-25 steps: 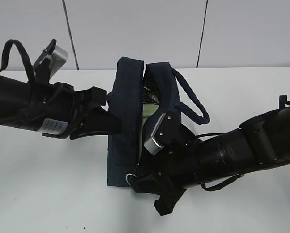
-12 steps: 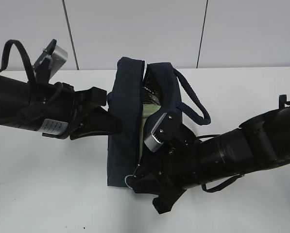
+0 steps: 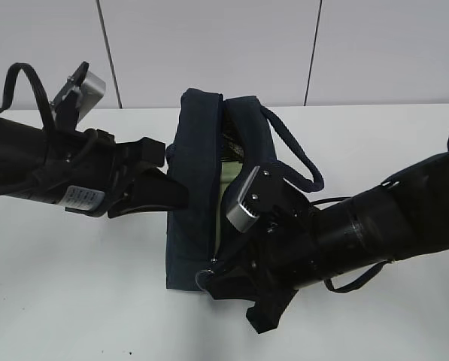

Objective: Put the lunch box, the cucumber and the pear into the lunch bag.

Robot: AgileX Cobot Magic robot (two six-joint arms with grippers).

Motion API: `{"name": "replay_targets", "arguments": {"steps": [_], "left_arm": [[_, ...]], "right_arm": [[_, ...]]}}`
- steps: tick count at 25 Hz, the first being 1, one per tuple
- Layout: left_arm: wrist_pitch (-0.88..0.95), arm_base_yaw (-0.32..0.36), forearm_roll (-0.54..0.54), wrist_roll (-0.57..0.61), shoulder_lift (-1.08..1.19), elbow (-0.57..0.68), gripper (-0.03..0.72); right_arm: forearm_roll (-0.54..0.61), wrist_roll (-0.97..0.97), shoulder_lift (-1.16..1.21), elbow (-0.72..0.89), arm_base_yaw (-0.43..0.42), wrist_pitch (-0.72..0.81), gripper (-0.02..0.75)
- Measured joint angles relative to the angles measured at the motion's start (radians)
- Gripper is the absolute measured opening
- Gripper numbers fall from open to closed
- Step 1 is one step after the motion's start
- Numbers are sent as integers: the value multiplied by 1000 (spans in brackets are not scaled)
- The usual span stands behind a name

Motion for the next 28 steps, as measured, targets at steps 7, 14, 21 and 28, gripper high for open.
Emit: {"name": "replay_targets", "arguments": {"steps": [7, 14, 21, 28], "left_arm": [[7, 0, 1, 0, 0, 0, -15], [9, 0, 1, 1, 0, 0, -15], [16, 0, 1, 1, 0, 0, -15], [19, 0, 5, 1, 0, 0, -15]], "right_arm": [[-113, 127, -76, 0, 0, -10, 6], [-130, 150, -147, 0, 0, -10, 6], [-152, 174, -212, 4, 0, -16, 6], [-270, 287, -278, 4, 0, -29, 6]]}}
